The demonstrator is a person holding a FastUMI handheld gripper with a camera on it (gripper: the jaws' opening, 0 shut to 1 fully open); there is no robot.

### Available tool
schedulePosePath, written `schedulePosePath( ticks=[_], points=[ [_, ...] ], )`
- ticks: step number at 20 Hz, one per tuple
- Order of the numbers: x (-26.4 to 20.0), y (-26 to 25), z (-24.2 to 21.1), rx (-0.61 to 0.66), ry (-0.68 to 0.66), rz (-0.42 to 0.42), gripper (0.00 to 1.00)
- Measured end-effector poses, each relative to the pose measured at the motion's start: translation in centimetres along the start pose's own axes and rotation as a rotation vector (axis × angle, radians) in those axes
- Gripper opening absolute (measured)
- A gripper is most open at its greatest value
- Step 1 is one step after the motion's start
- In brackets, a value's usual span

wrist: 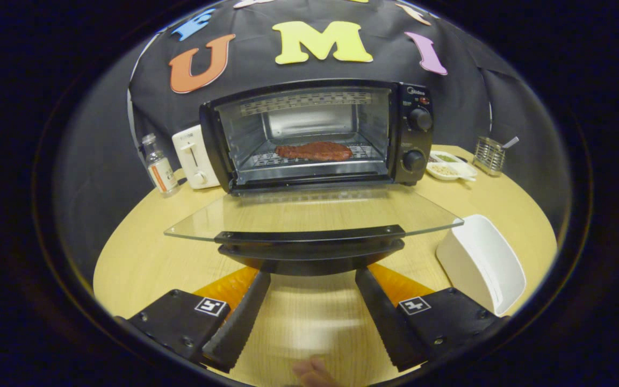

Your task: Open the toaster oven, put the food inside, and close the toaster oven door.

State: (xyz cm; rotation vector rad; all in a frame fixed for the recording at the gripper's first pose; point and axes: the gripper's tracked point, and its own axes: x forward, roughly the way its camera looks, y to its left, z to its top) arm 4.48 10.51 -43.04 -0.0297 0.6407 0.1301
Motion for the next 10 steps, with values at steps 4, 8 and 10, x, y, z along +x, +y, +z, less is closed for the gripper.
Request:
schedulePosePath(
  ticks=[4,8,10],
  points=[
    [-0.2,0.3,2.1,-0.041,-0.028,-0.009,1.0],
    [-0.4,0.7,4.3,-0.072,-0.04,-0.013,1.0],
    [-0.5,0.5,5.8,-0.09,-0.06,-0.027,1.0]
  ],
)
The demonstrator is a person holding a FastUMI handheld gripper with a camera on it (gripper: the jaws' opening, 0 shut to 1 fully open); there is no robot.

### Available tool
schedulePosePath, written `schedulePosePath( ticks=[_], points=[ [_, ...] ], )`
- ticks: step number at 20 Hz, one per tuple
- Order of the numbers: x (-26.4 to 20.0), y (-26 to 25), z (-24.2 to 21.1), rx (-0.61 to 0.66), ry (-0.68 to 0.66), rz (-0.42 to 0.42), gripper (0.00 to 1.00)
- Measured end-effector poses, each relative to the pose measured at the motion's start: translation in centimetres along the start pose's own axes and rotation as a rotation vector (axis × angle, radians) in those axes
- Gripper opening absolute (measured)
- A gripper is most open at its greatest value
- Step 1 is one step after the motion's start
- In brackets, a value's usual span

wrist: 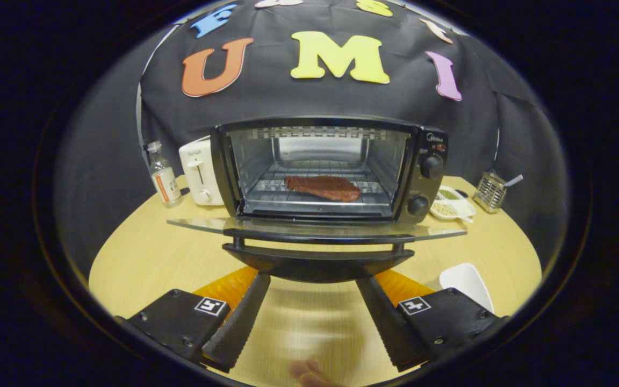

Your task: Open the toaster oven, put the food inside, and close the toaster oven door.

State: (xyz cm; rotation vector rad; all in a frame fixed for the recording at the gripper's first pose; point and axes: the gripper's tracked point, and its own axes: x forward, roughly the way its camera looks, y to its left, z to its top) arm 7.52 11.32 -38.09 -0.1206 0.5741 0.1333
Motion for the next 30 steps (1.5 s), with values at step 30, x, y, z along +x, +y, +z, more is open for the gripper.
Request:
schedulePosePath(
  ticks=[30],
  points=[
    [-32.2,-0.9,17.9,-0.117,-0.618,-0.045,1.0]
  ],
)
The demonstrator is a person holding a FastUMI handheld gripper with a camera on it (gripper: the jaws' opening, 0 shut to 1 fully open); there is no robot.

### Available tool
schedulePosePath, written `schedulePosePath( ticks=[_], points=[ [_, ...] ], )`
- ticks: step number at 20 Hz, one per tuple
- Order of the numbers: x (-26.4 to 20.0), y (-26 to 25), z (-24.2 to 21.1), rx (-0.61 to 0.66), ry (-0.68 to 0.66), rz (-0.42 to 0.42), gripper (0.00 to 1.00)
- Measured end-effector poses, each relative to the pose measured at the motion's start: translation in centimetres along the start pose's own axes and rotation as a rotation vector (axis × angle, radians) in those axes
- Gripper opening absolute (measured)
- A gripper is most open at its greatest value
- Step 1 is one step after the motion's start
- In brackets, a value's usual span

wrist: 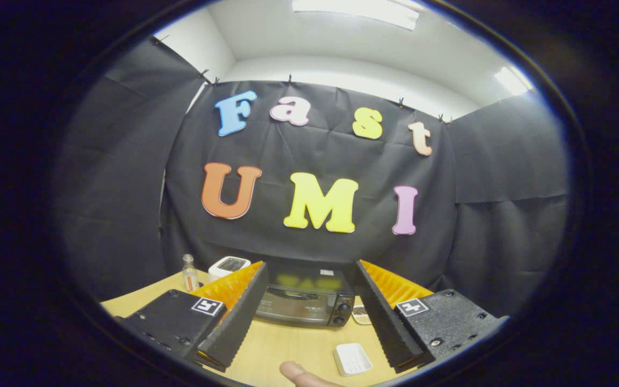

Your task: Open the toaster oven, put the food inside, and close the toaster oven door.

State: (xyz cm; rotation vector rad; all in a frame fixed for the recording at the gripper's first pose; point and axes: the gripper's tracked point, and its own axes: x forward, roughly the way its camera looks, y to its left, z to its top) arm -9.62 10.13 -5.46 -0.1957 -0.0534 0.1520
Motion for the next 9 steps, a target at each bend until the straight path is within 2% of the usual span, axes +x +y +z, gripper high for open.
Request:
schedulePosePath(
  ticks=[3,6,9],
  points=[
    [-3.6,0.2,-0.5,0.031,-0.002,0.029,1.0],
    [-5.8,-0.7,-0.9,0.077,-0.001,0.024,1.0],
    [-6.4,-2.2,-0.9,0.068,-0.004,-0.008,1.0]
  ],
)
